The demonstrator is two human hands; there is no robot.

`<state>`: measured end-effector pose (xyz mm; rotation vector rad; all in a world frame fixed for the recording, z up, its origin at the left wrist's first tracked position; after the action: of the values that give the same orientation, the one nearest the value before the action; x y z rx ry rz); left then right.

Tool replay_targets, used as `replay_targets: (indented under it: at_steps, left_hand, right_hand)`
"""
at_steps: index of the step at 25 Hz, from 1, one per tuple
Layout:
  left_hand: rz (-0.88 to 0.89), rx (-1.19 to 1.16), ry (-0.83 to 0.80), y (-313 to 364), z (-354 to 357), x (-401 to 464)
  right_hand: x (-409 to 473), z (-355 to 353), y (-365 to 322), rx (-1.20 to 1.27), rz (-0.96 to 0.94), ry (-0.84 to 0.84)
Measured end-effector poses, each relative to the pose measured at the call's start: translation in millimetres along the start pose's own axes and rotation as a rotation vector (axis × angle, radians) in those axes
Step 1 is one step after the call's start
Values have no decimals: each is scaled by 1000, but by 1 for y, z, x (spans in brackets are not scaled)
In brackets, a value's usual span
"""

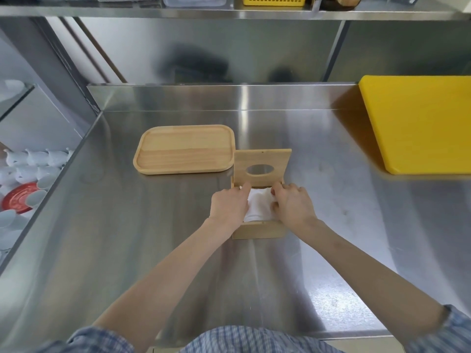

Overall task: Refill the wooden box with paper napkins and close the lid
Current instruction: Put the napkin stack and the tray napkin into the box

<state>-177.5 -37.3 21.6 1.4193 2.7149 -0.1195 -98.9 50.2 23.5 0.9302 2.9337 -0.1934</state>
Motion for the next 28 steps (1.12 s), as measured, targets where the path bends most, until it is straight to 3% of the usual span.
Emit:
replay_targets:
  at_steps: [13,15,18,21,28]
  left_hand:
    - [-23,-94,113,-5,-12,-5]
    - [57,-78,135,-3,-15,-2]
    - [193,3,-25,3,-7,4]
    - [218,122,-155,4,3,7]
    - [235,167,-218,3,15,9]
  right_hand:
    - [-8,-18,5,103,-66,85]
    - [-6,-21,1,66,-136,55]
    - [-2,-14,-5,-80,-172,-106]
    - [6,-6,-8,-153,-163,-177]
    - [8,11,-12,-230,-166,-268]
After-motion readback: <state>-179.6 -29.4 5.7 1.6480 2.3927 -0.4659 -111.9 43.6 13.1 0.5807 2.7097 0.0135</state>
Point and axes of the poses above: each hand's wrist, its own x-axis towards the middle knuckle, its own z-axis out of the palm, y = z × x, the point moved 5 cm from there along x, towards the middle knuckle, and after that the axes turned 2 degrees about x, right-handed, at the moved point
